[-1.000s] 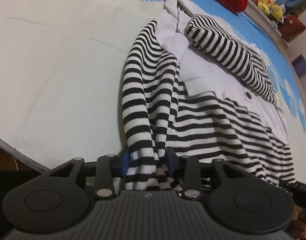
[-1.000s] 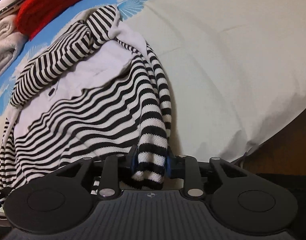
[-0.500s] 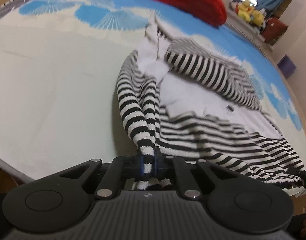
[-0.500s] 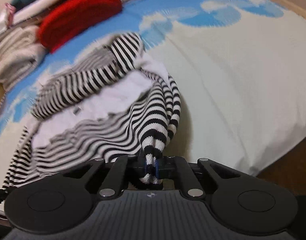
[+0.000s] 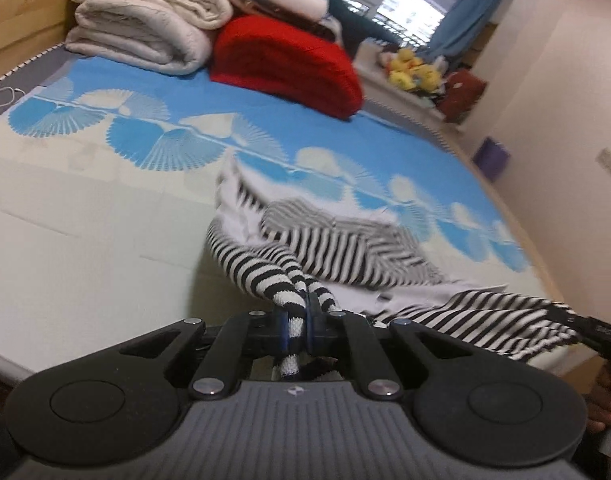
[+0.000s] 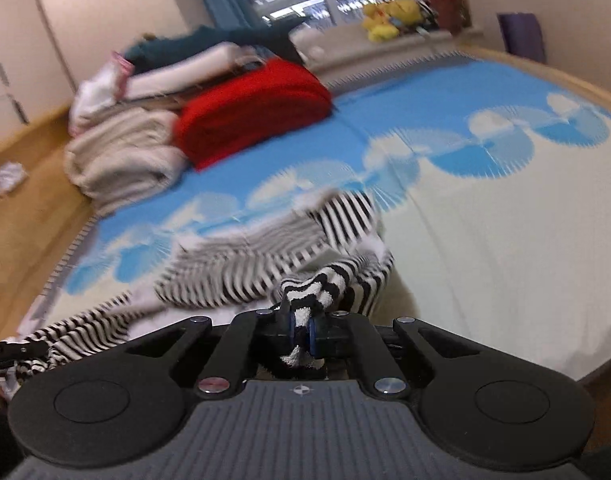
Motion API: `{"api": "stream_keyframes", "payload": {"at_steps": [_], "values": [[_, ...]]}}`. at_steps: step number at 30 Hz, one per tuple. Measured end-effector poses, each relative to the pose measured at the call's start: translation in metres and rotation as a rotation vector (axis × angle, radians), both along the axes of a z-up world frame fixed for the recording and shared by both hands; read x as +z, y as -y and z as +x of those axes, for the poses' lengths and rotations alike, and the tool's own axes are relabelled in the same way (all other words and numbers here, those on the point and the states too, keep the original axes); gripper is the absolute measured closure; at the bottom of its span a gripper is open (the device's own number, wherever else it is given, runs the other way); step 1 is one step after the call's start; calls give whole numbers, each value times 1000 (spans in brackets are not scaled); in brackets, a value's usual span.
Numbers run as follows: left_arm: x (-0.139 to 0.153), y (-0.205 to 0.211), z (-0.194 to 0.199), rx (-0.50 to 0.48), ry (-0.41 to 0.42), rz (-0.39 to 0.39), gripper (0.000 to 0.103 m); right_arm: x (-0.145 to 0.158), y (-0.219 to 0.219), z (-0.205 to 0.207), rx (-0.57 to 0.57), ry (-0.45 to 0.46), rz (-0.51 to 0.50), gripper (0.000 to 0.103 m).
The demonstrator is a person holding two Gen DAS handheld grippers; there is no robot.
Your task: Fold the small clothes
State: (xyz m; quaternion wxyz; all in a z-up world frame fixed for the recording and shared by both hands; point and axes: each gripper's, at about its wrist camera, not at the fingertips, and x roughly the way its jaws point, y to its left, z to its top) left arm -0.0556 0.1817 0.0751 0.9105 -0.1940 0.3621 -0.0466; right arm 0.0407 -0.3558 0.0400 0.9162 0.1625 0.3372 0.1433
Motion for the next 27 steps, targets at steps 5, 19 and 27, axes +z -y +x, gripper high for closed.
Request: {"api": "stream_keyframes", "payload": {"at_steps": [5, 19, 27], "values": [[21, -11, -13, -22, 0, -28, 95, 39, 17, -28, 54, 48, 31, 98], [-91, -66, 213, 56, -200, -165, 90, -48, -4, 167, 24, -243, 66, 97], [-91, -84, 215, 151, -111, -205, 63, -104, -5, 218, -130, -380, 111, 84]]}}
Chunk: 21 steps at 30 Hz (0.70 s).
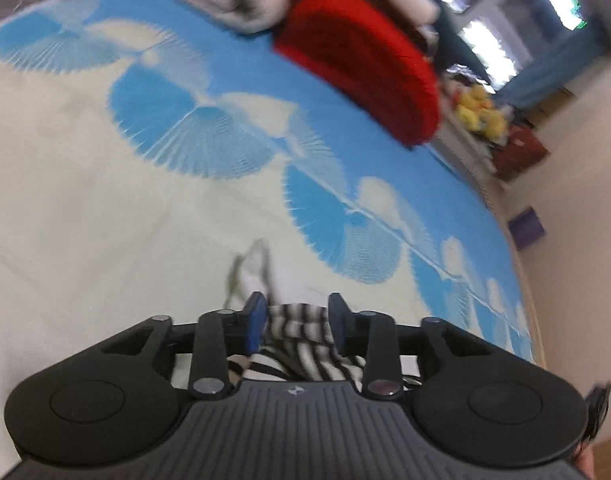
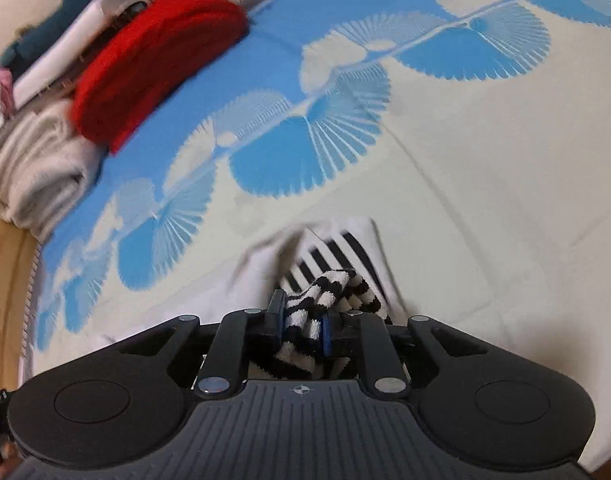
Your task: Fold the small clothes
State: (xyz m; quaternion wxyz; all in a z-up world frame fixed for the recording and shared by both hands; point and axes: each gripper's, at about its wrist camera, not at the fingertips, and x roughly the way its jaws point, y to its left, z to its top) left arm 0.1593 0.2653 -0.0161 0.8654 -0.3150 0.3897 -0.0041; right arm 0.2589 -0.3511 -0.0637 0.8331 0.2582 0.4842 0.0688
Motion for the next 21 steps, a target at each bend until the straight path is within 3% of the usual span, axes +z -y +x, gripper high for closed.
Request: {"api": "stream_keyframes", "payload": {"at_steps": [4, 8, 13, 16, 21], "values": [[-1, 23, -3, -95, -30, 90, 63, 11, -4, -7, 16, 70, 15, 84], [-1, 40, -12, -144, -37, 93, 63, 12, 16, -10, -50, 76, 108, 65], [-1, 65, -17, -220, -29, 119, 61, 27, 41, -24, -133, 151, 171, 65], [-5, 84, -12, -287, -41, 166, 55, 38, 31, -31, -30, 189, 149, 65], [-21, 109, -5, -354, -42, 215, 41, 24, -30, -44, 307, 121, 2, 63]]}}
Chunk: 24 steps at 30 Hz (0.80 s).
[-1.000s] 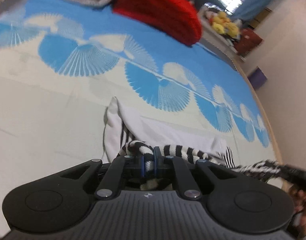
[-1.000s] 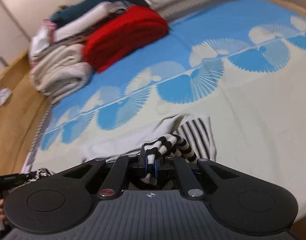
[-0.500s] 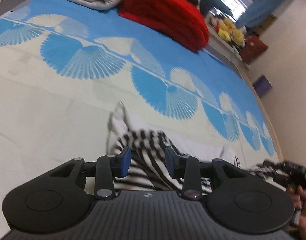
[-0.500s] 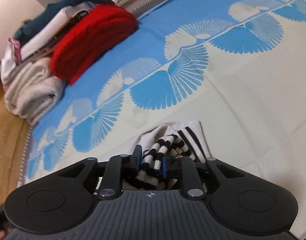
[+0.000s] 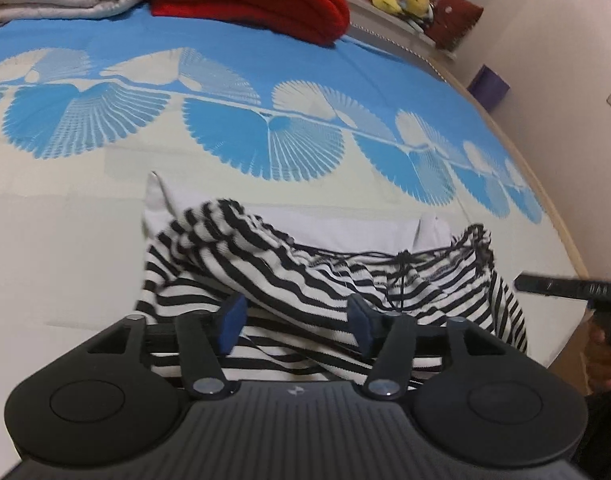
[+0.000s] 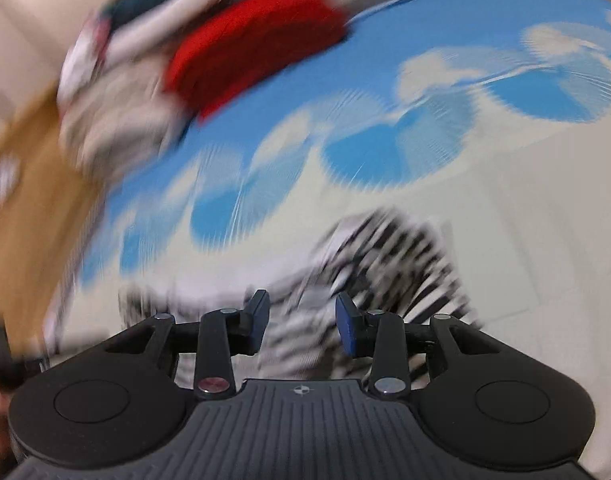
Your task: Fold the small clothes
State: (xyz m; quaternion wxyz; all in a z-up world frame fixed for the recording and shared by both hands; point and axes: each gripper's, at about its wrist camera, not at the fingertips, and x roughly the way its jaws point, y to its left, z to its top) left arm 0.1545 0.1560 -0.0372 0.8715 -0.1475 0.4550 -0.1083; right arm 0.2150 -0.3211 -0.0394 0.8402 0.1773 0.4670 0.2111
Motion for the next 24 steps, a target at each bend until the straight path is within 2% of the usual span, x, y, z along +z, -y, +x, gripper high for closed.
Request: {"api": "stream_keyframes", "payload": {"at_steps": [2, 4, 7, 8, 9, 10, 11, 12, 15, 17, 19, 22, 24], "values": [[-9, 5, 7, 5, -28, -1, 41, -8, -24, -6, 93, 2, -65, 58], [-11, 7, 12, 7, -25, -10, 41, -20, -39, -9, 135, -11, -103, 57], [-17, 14, 22, -2, -25, 9, 43, -45, -57, -4, 163, -90, -146, 57], [-18, 16, 26, -6, -31, 26, 48, -46, -65, -3, 178, -81, -171, 58], [-21, 18, 30, -17, -38, 42, 58, -45, -71, -2, 192, -53, -179, 62], [-22, 19, 33, -21, -41, 55, 87, -44, -76, 1, 200, -30, -187, 70], [-21, 18, 37, -21, -31, 58, 100, -43, -78, 3, 194, -13, -194, 92], [-17, 14, 40, -6, 5, 44, 100, -42, -78, 7, 178, -2, -193, 99], [4, -7, 45, 104, 151, -3, 100, -27, -71, 20, 97, 80, -116, 100], [12, -22, 47, 187, 223, -62, 100, -11, -69, 28, 33, 183, -82, 102], [17, -23, 50, 220, 267, -55, 100, -1, -66, 36, -18, 258, -44, 102], [11, -15, 60, 245, 236, -4, 99, 3, -75, 49, -47, 320, -50, 102], [-3, -11, 72, 260, 144, 22, 97, -6, -89, 60, -38, 300, -97, 102]]}}
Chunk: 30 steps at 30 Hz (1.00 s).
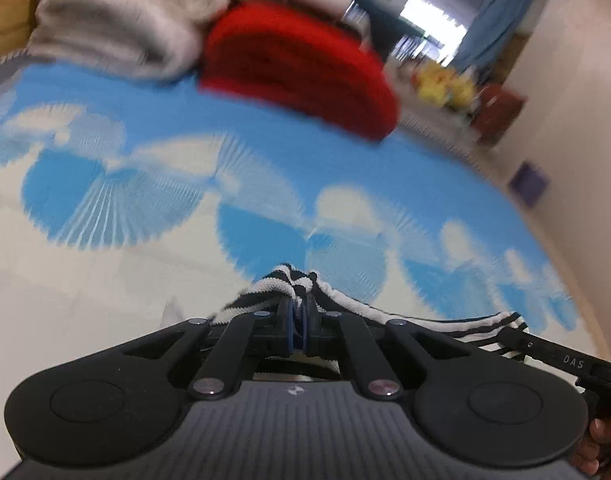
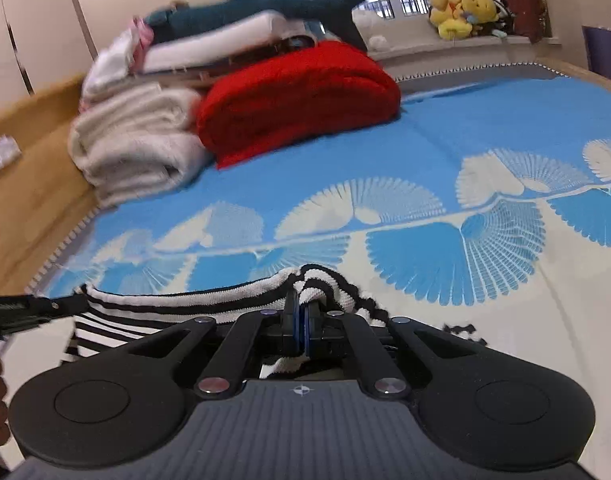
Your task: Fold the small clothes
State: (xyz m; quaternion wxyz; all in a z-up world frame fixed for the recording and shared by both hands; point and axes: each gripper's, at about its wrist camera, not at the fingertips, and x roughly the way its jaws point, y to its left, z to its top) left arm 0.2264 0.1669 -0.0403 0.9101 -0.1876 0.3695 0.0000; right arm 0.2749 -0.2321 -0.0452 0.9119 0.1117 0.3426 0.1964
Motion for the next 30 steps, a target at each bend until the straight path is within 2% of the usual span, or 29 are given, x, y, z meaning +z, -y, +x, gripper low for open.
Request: {"api": "stream_keyframes", "payload": {"at_steps": [1, 2, 3, 4, 5, 7, 10, 12, 14, 17, 19, 20, 22, 27, 30], "values": [[-10, 0, 9, -4, -69, -12, 90, -6, -6, 6, 9, -26, -18, 101], [-22, -1, 16, -25, -145, -47, 76, -19, -16, 16, 39, -83, -52, 97], [-34, -1, 22, -49, -221, -81, 71, -32, -23, 22, 79, -154, -93, 97], [-40, -2, 25, -55, -265, -85, 65, -44, -27, 25, 100, -211, -146, 97], [-41, -3, 26, -57, -286, -73, 65, -54, -31, 26, 107, -254, -209, 97], [-32, -12, 22, -53, -243, -86, 65, -54, -28, 24, 104, -259, -240, 97], [-12, -41, 12, -1, -127, -172, 61, -25, 1, 17, 61, -175, -115, 89], [-8, -57, 8, 51, -95, -198, 61, -6, 27, 9, 11, -96, -44, 71], [-10, -69, 7, 78, -107, -194, 61, 3, 54, 5, -61, -52, -28, 65], [-17, -72, 12, 60, -158, -174, 61, -9, 83, 11, -117, -139, -56, 64], [-20, -69, 14, 37, -178, -153, 54, -22, 90, 15, -94, -211, -71, 63], [-21, -68, 13, 26, -184, -146, 49, -26, 88, 18, -81, -225, -87, 61], [-27, -62, 15, 3, -197, -131, 45, -32, 81, 20, -54, -227, -121, 58], [-40, -46, 25, -21, -225, -65, 44, -36, 67, 21, 23, -248, -123, 58], [-45, -44, 31, -24, -233, -54, 44, -26, 62, 16, 52, -200, -127, 57]]}}
